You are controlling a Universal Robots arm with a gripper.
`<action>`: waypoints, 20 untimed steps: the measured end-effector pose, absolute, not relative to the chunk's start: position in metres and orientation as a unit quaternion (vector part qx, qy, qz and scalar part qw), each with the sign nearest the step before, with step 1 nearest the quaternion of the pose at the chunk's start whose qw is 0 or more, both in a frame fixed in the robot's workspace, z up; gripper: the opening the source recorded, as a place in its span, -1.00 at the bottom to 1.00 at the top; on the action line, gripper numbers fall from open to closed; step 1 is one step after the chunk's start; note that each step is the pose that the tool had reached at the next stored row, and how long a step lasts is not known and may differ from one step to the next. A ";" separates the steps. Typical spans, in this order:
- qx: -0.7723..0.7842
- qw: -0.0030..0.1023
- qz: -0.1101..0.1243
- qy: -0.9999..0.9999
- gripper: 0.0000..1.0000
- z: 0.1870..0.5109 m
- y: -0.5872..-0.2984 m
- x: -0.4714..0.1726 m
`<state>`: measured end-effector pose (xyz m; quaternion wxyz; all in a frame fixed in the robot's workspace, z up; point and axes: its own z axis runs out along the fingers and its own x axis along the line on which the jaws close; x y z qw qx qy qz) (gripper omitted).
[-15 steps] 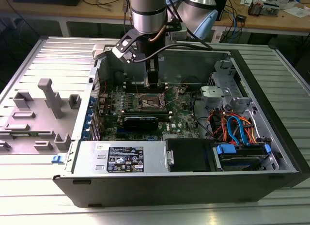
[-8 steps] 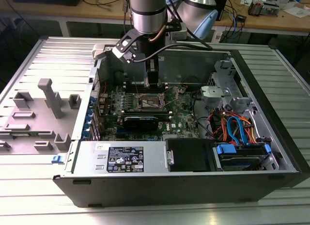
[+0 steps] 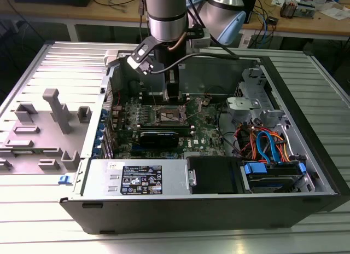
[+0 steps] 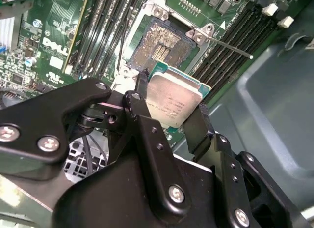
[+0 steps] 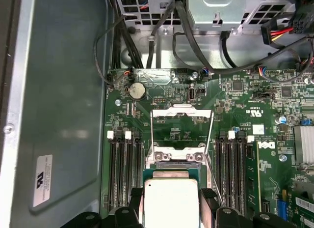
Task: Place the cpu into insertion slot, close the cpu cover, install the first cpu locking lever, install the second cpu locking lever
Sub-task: 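Place the cpu into insertion slot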
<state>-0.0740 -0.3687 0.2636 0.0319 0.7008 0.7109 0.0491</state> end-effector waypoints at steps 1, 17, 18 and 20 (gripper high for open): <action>0.701 0.032 0.049 0.711 0.08 0.262 -0.369 -0.074; 0.701 0.032 0.049 0.711 0.08 0.244 -0.381 -0.075; 0.701 0.032 0.049 0.711 0.08 0.244 -0.381 -0.075; 0.701 0.032 0.049 0.711 0.08 0.244 -0.381 -0.075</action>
